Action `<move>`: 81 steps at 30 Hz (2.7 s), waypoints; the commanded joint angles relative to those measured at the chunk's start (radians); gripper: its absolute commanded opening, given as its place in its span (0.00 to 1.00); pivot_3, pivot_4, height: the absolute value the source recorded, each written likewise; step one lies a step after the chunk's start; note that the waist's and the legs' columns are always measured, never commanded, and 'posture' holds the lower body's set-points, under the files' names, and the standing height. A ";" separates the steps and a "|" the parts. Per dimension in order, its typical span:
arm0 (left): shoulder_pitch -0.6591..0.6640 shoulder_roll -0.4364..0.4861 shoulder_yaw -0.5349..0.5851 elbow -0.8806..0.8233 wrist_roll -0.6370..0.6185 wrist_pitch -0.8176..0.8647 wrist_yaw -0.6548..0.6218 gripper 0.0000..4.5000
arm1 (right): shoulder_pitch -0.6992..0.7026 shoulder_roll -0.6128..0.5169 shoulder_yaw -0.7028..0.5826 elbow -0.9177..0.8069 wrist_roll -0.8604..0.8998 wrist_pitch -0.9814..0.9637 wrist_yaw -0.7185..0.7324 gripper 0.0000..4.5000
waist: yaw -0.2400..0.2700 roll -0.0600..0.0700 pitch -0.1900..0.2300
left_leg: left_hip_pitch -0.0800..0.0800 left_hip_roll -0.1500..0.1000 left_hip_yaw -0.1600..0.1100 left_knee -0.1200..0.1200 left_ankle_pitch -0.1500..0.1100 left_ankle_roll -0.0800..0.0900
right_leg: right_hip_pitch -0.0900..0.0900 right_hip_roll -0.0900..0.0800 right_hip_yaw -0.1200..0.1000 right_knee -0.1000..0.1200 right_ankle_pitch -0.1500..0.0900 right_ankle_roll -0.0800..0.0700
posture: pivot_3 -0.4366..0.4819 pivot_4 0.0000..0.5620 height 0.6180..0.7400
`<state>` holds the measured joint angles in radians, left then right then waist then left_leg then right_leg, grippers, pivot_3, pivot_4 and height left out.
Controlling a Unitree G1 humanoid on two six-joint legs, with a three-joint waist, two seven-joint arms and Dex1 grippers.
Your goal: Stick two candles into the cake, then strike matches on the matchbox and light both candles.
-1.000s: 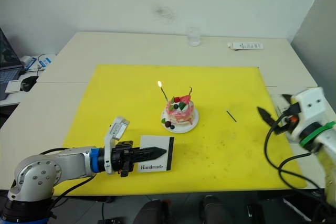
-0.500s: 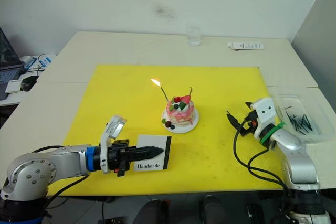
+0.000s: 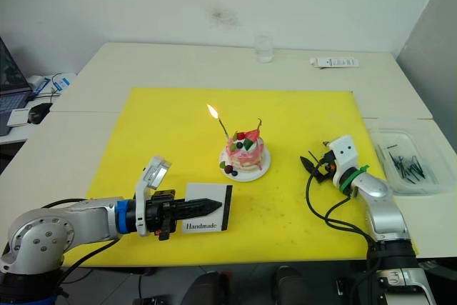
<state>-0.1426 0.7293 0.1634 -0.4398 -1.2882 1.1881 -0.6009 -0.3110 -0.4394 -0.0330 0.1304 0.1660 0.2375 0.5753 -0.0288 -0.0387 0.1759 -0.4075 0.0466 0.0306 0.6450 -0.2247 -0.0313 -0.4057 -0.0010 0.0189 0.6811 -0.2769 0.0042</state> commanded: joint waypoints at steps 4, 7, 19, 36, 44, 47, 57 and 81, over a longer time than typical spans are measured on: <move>-0.009 0.007 0.017 -0.019 -0.013 -0.019 -0.001 0.00 | 0.003 0.011 -0.008 -0.038 -0.010 0.096 -0.061 0.39 | 0.000 0.000 0.000 | 0.001 0.000 0.000 0.001 0.000 0.000 | 0.001 0.000 0.000 0.000 0.001 0.000 | 0.48 0.27 1.00; -0.005 0.006 0.018 -0.023 -0.014 -0.020 0.001 0.00 | 0.006 0.019 -0.013 -0.058 0.000 0.132 -0.076 0.13 | 0.000 0.000 0.000 | 0.001 -0.001 0.001 0.001 0.000 0.000 | 0.001 0.000 0.000 0.000 0.001 0.000 | 0.48 0.27 1.00; 0.008 0.007 0.022 -0.037 -0.015 -0.024 0.006 0.00 | 0.076 0.005 -0.028 -0.359 0.072 0.325 -0.081 0.01 | 0.000 0.000 0.000 | 0.001 0.000 0.000 -0.001 0.000 0.000 | 0.000 0.000 0.000 0.000 0.000 0.000 | 0.48 0.27 1.00; -0.060 -0.025 -0.032 0.035 0.025 -0.026 0.016 0.00 | 0.314 0.037 0.062 -0.733 0.078 0.409 -0.173 0.01 | 0.001 0.000 0.000 | 0.000 0.000 0.000 0.000 0.000 0.000 | 0.000 -0.001 0.000 -0.001 0.000 0.000 | 0.48 0.27 1.00; -0.140 -0.127 -0.044 0.079 -0.052 0.015 0.169 0.00 | 0.202 -0.171 0.035 -0.918 0.223 0.514 0.022 0.01 | 0.002 0.000 0.000 | -0.001 0.000 -0.001 0.000 0.000 0.000 | 0.000 -0.001 -0.001 -0.001 0.000 0.000 | 0.48 0.27 1.00; -0.179 -0.162 -0.050 0.104 -0.090 0.035 0.228 0.00 | 0.120 -0.272 0.017 -0.975 0.333 0.594 0.110 0.01 | 0.002 -0.001 0.000 | -0.001 0.000 -0.002 0.000 0.000 0.000 | 0.000 0.000 -0.002 -0.001 0.000 0.000 | 0.48 0.27 1.00; -0.267 -0.199 -0.057 0.168 -0.178 0.061 0.307 0.00 | -0.119 -0.367 0.259 -0.942 0.276 0.619 0.147 0.01 | 0.002 -0.001 0.000 | -0.001 0.000 -0.003 0.000 0.000 0.000 | 0.000 0.000 -0.002 -0.001 0.000 0.000 | 0.48 0.27 1.00; -0.398 -0.248 -0.042 0.123 -0.126 -0.056 0.279 0.00 | -0.170 -0.346 0.460 -0.858 0.066 0.467 0.245 0.01 | 0.004 -0.002 0.001 | -0.002 -0.001 -0.002 0.000 0.000 0.000 | 0.000 -0.001 -0.002 -0.001 0.000 0.001 | 0.48 0.27 1.00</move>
<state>-0.4312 0.4995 0.0917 -0.2537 -1.4004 1.2113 -0.2791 -0.4698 -0.7868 0.3866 -0.7096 0.2347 0.7384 0.7776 -0.0249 -0.0404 0.1766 -0.4091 0.0453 0.0283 0.6457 -0.2246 -0.0314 -0.4059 -0.0018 0.0163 0.6803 -0.2769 0.0048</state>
